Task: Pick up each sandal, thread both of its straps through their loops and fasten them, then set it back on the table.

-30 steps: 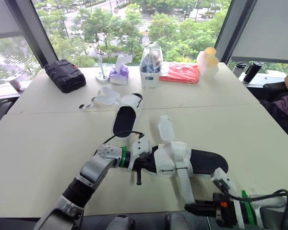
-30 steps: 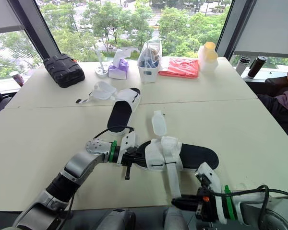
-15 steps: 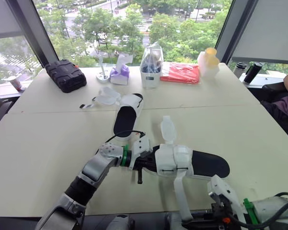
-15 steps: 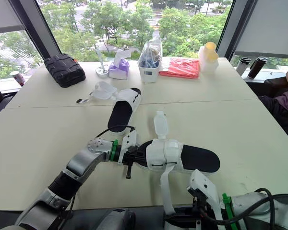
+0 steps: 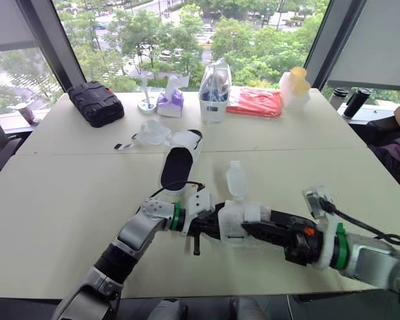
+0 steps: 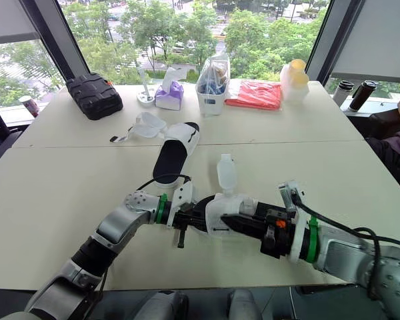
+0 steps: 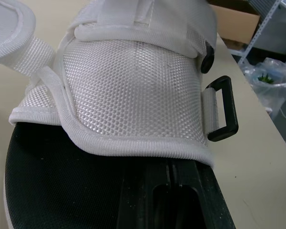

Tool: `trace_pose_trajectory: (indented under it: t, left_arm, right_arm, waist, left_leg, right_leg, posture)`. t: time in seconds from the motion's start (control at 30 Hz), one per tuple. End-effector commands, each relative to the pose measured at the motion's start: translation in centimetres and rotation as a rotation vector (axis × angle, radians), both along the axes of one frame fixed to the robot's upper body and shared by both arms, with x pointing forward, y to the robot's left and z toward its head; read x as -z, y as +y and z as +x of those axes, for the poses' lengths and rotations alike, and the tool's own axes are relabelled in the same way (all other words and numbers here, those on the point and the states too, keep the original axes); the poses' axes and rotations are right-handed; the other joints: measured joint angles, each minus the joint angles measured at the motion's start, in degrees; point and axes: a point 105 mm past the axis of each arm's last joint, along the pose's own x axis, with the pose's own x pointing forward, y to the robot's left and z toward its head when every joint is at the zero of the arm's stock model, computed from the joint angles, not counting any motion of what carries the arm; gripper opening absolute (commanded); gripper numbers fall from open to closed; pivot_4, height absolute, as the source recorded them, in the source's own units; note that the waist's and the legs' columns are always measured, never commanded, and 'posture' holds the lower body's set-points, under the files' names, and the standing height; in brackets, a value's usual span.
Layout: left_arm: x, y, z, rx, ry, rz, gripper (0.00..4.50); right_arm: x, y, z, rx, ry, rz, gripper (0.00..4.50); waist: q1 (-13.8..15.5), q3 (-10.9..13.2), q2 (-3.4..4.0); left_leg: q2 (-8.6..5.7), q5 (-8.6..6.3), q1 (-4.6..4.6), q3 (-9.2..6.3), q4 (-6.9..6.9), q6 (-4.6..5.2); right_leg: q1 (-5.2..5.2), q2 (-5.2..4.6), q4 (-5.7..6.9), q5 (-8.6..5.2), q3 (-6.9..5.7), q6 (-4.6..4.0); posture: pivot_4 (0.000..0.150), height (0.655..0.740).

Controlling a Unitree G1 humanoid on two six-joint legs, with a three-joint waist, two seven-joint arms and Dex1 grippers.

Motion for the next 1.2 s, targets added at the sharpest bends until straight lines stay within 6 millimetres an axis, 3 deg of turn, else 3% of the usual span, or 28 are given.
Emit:
trace_pose_trajectory:
  t: [0.03, 0.23, 0.4, 0.47, 0.53, 0.63, 0.77, 1.07, 1.17, 1.2]
  left_arm:
    - [-0.2, 0.3, 0.0, -0.017, -0.014, -0.001, 0.0]
    - [-0.2, 0.3, 0.0, -0.021, -0.016, -0.001, 0.0]
    - [-0.3, 0.3, 0.1, -0.024, -0.02, 0.0, 0.0]
    - [-0.3, 0.3, 0.1, -0.025, -0.021, 0.001, 0.0]
    - [-0.3, 0.3, 0.2, -0.025, -0.022, 0.001, 0.0]
    - [-0.3, 0.1, 0.3, -0.024, -0.022, -0.003, 0.0]
    - [-0.4, 0.1, 0.4, -0.029, -0.027, -0.004, 0.0]
    - [-0.1, 0.4, 0.4, -0.052, -0.029, 0.0, 0.0]
    - [-0.1, 0.4, 0.3, -0.053, -0.029, -0.001, 0.0]
    - [-0.1, 0.4, 0.3, -0.053, -0.029, -0.001, 0.0]
  right_arm:
    - [-1.2, -0.6, 1.2, 0.078, -0.05, 0.064, 0.97]
    - [-1.5, -1.1, 1.9, 0.111, -0.078, 0.072, 3.91]
    - [-4.1, -2.5, 3.7, 0.175, -0.192, 0.042, 3.91]
    - [-4.7, -3.4, 5.6, 0.253, -0.265, -0.063, 3.91]
    - [-4.4, -4.5, 8.1, 0.317, -0.301, -0.225, 3.91]
    - [-3.0, -4.6, 10.0, 0.297, -0.263, -0.348, 3.91]
    - [-1.1, -3.8, 10.4, 0.204, -0.165, -0.373, 3.91]
    - [0.0, -3.4, 9.8, 0.109, -0.099, -0.333, 3.91]
    - [0.3, -3.4, 9.7, 0.11, -0.098, -0.341, 3.14]
    - [0.4, -3.4, 9.7, 0.11, -0.098, -0.342, 2.63]
  waist:
    - [-0.01, -0.01, 0.01]
    - [-0.06, -0.01, 0.01]
    - [-0.05, 0.0, 0.02]
    - [-0.15, -0.01, 0.03]
    - [-0.25, -0.01, 0.04]
    - [-0.15, -0.01, 0.06]
    - [-0.06, -0.01, 0.06]
    - [-0.11, -0.01, 0.06]
    - [-0.1, -0.01, 0.06]
    - [-0.1, -0.01, 0.06]
  left_leg:
    - [0.01, 0.0, 0.0, -0.01, 0.0, 0.0]
    - [0.0, 0.0, 0.01, -0.01, 0.0, 0.0]
    - [0.0, 0.0, 0.02, 0.01, 0.0, 0.0]
    - [0.0, 0.0, 0.02, -0.01, 0.0, 0.0]
    - [0.0, 0.0, 0.02, 0.02, 0.0, 0.0]
    - [0.0, 0.0, 0.01, 0.03, 0.0, 0.0]
    - [-0.01, 0.0, -0.03, 0.01, -0.02, 0.0]
    - [-0.03, 0.0, -0.03, 0.0, -0.02, 0.0]
    - [-0.03, 0.0, -0.03, 0.0, -0.02, 0.0]
    - [-0.03, 0.0, -0.03, 0.0, -0.02, 0.0]
  right_leg:
    - [0.0, 0.01, 0.0, 0.0, 0.0, 0.0]
    - [0.0, 0.02, 0.0, 0.0, -0.01, 0.0]
    - [0.0, 0.02, 0.0, 0.0, 0.0, 0.0]
    - [0.0, 0.04, 0.01, 0.0, -0.02, 0.0]
    - [-0.01, 0.04, 0.01, 0.0, -0.02, 0.0]
    - [-0.03, 0.04, 0.03, 0.01, -0.02, -0.01]
    - [-0.05, 0.04, 0.03, 0.01, -0.04, -0.01]
    - [-0.06, 0.02, 0.02, 0.02, -0.02, -0.02]
    - [-0.06, 0.02, 0.02, 0.02, -0.02, -0.01]
    - [-0.06, 0.02, 0.03, 0.02, -0.02, -0.01]
  posture:
    - [0.15, 0.74]
    - [0.15, 0.74]
    - [0.15, 0.74]
    - [0.15, 0.74]
    - [0.15, 0.74]
    - [0.15, 0.74]
    - [0.15, 0.74]
    - [0.15, 0.74]
    - [0.15, 0.74]
    - [0.15, 0.74]
